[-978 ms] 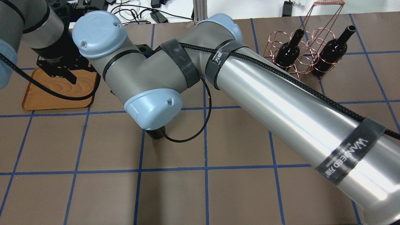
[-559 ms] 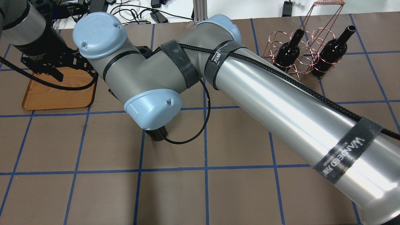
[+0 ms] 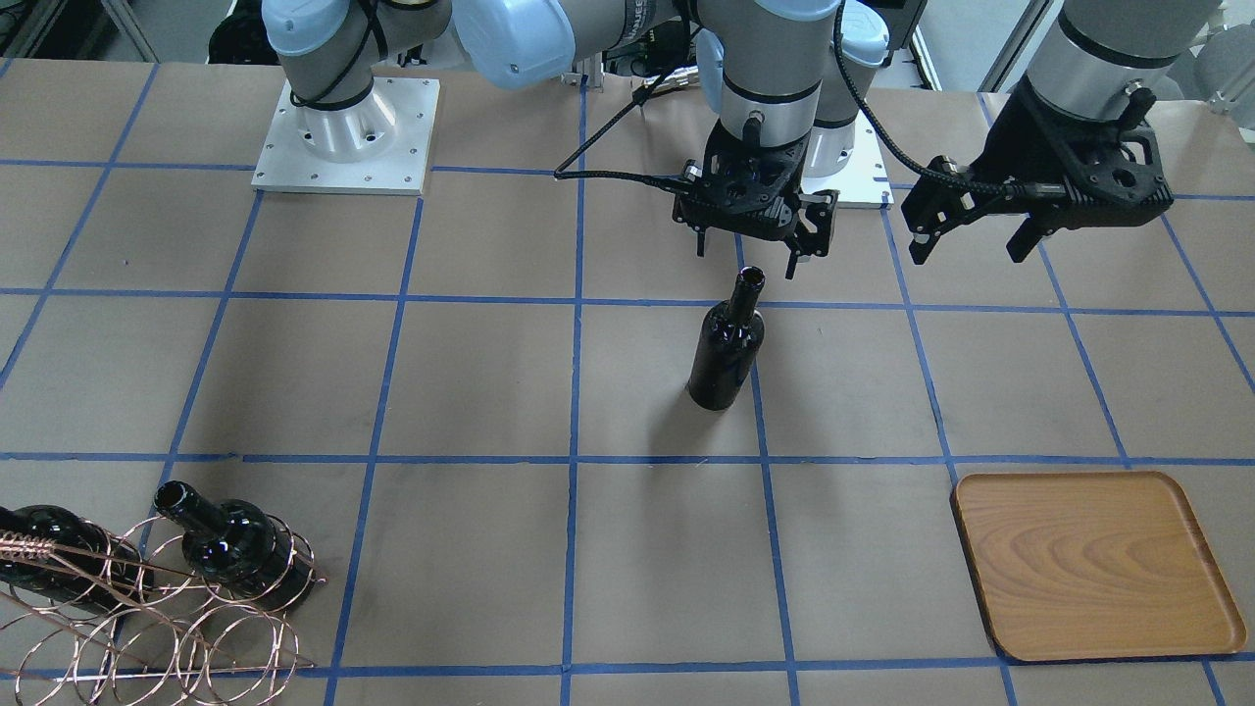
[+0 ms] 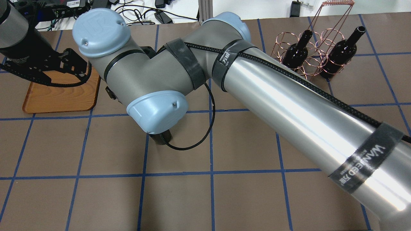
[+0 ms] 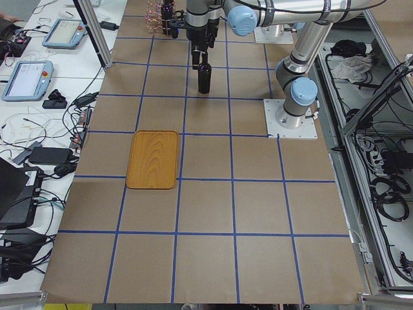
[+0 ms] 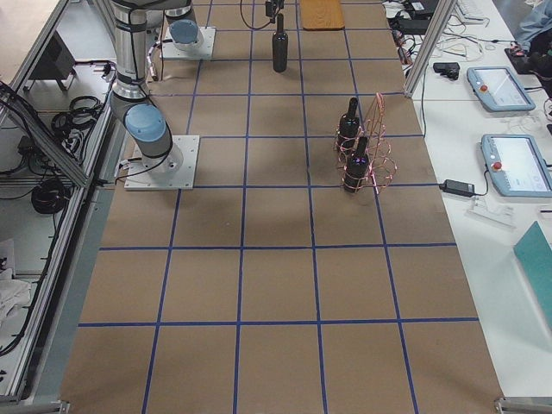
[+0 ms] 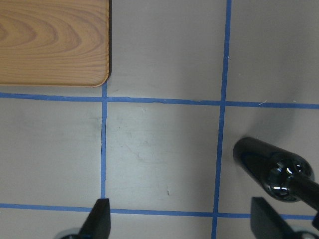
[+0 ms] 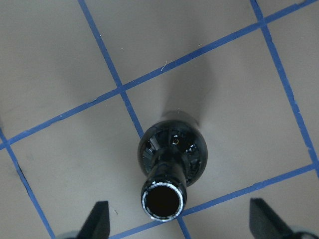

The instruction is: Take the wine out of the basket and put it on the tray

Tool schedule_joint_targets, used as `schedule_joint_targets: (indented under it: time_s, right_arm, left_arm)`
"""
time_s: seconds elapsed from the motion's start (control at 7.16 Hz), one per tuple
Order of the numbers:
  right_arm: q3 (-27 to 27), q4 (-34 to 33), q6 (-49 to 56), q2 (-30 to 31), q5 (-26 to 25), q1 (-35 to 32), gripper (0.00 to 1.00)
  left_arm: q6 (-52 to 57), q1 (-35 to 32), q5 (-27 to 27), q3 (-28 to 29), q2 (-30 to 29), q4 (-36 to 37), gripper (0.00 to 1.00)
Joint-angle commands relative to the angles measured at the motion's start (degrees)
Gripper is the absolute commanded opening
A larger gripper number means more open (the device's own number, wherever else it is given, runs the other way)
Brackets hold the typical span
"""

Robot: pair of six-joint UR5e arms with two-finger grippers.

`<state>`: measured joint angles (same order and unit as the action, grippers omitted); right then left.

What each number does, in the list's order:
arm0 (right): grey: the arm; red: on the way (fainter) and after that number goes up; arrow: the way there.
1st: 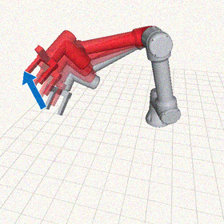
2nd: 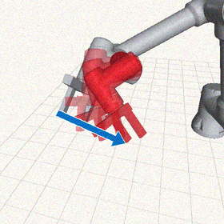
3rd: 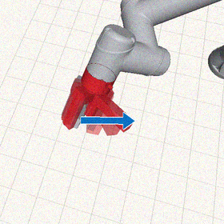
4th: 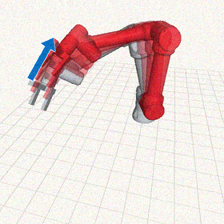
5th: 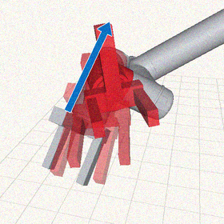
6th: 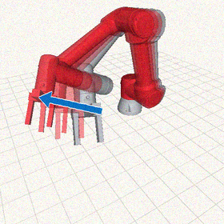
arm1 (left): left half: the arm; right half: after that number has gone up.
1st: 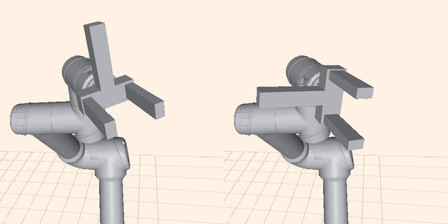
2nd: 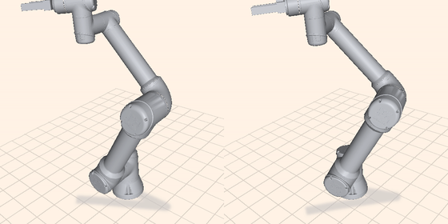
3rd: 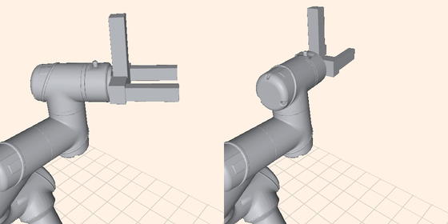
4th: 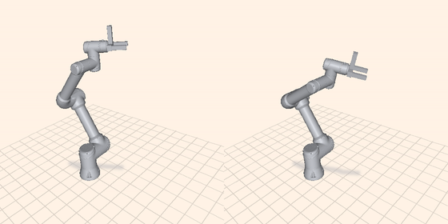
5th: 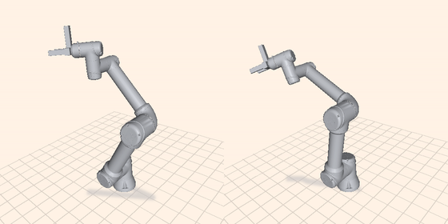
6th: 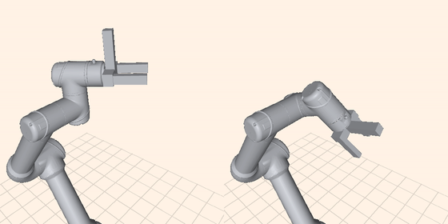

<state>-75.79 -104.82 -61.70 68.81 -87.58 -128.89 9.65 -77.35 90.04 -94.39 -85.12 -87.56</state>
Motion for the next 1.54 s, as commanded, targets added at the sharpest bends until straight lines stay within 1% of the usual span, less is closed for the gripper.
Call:
schedule_joint_targets:
  time_s: [0.0,0.14,0.28,0.42,0.56,0.7,0.84,0.98,1.12,1.26,1.4]
  right_arm:
    - [-0.15,4.16,6.29,4.04,-0.92,3.09,1.0]
    - [-0.49,6.1,10.42,6.23,-0.93,7.47,1.0]
    - [-0.76,9.52,19.25,8.86,-1.01,12.38,1.0]
    - [-0.85,13.29,24.9,11.94,-0.93,17.65,1.0]
    - [-0.94,17.42,34.53,14.4,-1.1,22.93,1.0]
    - [-0.94,19.81,40.63,16.08,-1.1,28.29,1.0]
    - [-1.02,20.35,45.22,16.71,-1.01,33.04,1.0]
    - [-1.29,22.01,51.35,17.67,-1.19,36.31,1.0]
    - [-1.46,22.47,56.38,18.9,-1.19,38.69,1.0]
    - [-1.55,22.9,57.38,19.08,-1.1,39.23,1.0]
    - [-2.51,22.74,57.48,19.52,-1.01,39.15,1.0]
  left_arm:
    - [0.19,0.27,-0.47,-0.44,-0.04,-0.95,1.0]
    - [0.11,-0.16,-0.83,-0.45,-0.04,-0.51,1.0]
    - [-0.24,-0.08,-0.48,-0.45,-0.13,-0.16,1.0]
    - [-1.03,-0.86,-0.74,-0.45,-0.57,0.02,1.0]
    - [-1.04,-2.09,-1.44,-0.45,-0.66,0.19,1.0]
    - [-3.47,-5.93,-3.45,-0.45,-0.92,0.11,0.95]
    - [-4.98,-11.36,-3.21,-0.45,-1.88,0.11,0.92]
    - [-11.86,-15.51,-2.85,-0.53,-2.67,0.19,0.96]
    - [-14.37,-17.38,-2.94,-0.62,-3.46,1.33,0.96]
    - [-15.18,-18.35,-3.29,-1.58,-4.43,2.12,0.96]
    - [-15.1,-18.62,-3.03,-3.68,-5.22,5.17,0.96]
